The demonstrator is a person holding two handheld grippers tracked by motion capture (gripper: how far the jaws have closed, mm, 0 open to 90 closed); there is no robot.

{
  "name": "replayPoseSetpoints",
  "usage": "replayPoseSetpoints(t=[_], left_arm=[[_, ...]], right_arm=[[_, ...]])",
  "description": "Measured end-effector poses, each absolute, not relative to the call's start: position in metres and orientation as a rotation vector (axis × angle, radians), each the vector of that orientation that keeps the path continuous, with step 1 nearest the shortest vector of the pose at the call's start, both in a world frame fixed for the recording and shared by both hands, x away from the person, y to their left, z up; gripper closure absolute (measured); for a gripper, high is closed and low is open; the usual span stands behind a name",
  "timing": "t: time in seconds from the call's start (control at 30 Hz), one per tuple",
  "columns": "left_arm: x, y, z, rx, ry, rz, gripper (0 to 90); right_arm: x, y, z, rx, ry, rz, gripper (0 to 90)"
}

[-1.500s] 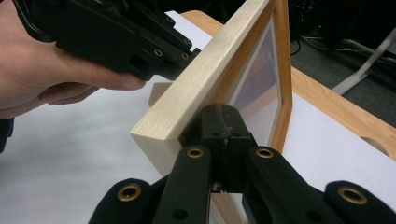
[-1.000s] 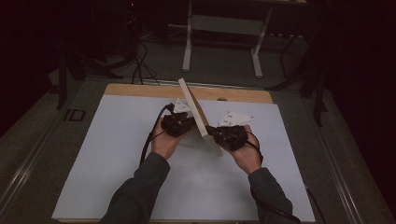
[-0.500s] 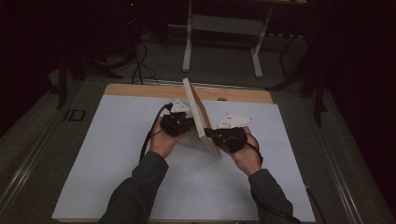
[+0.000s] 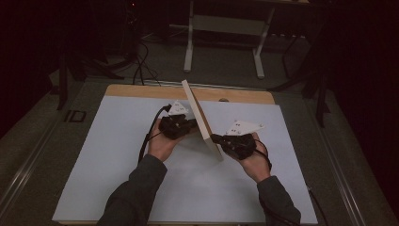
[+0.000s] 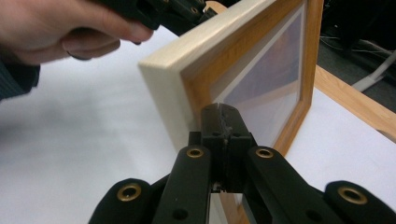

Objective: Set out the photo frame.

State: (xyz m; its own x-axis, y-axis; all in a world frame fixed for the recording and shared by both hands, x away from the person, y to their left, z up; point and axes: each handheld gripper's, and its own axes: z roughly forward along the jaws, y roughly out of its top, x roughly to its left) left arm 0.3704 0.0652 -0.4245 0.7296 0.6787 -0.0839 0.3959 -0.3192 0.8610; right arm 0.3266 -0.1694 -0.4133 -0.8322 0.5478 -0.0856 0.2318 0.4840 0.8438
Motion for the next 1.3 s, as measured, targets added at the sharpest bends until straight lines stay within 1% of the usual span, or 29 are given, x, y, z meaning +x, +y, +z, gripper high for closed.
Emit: replayPoseSetpoints(t=[0.27, 0.5, 0.67, 1.17, 1.3], left_arm=[[0.357, 0.055, -0.427, 1.998, 0.804, 0.385, 89.5], [0.355, 0.055, -0.426, 2.013, 0.810, 0.426, 90.0], [0.354, 0.057, -0.424, 2.011, 0.810, 0.432, 90.0], [0.359, 0.065, -0.426, 1.990, 0.811, 0.378, 90.0], [0.363, 0.071, -0.429, 1.966, 0.800, 0.317, 90.0]], right_arm=[[0.319, -0.173, -0.413, 0.632, 2.396, 1.276, 89.9], [0.320, -0.170, -0.412, 0.622, 2.411, 1.282, 89.9], [0.320, -0.164, -0.412, 0.609, 2.419, 1.289, 90.0], [0.319, -0.149, -0.412, 0.578, 2.439, 1.303, 90.0], [0.319, -0.144, -0.412, 0.572, 2.443, 1.301, 90.0]])
